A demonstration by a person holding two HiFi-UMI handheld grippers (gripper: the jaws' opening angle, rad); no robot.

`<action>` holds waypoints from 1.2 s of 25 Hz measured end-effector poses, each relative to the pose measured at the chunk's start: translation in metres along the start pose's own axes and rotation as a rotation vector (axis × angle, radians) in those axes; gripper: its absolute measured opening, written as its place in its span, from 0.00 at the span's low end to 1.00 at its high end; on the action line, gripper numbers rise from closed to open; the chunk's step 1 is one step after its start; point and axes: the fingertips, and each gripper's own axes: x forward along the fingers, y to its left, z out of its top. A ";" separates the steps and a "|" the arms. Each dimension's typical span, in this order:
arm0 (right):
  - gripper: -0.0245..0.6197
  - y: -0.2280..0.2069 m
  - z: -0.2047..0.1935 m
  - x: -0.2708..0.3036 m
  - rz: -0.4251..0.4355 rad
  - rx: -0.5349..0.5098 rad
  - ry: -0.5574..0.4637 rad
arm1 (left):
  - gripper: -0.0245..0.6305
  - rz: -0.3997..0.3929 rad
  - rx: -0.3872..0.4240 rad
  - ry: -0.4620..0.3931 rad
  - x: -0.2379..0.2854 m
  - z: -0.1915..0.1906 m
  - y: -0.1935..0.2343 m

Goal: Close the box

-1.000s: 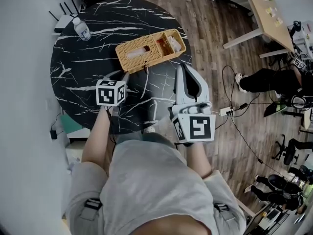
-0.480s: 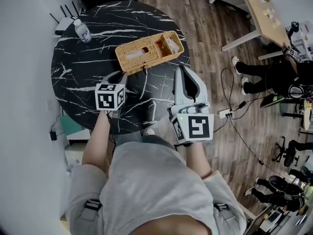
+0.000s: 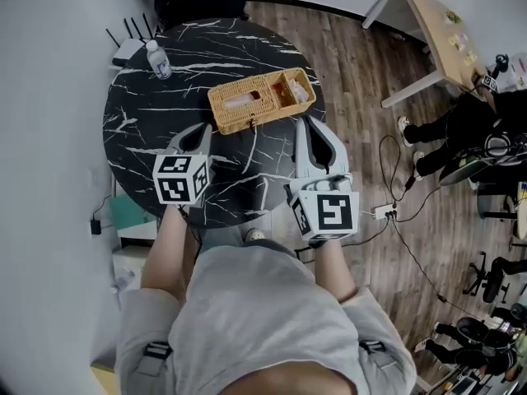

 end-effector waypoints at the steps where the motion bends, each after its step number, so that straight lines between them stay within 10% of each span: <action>1: 0.05 0.001 0.001 -0.001 0.004 0.001 -0.002 | 0.13 0.002 0.002 -0.017 -0.006 0.005 -0.002; 30: 0.05 -0.019 0.029 -0.065 0.001 0.001 -0.083 | 0.13 0.096 0.123 -0.448 -0.142 0.104 -0.069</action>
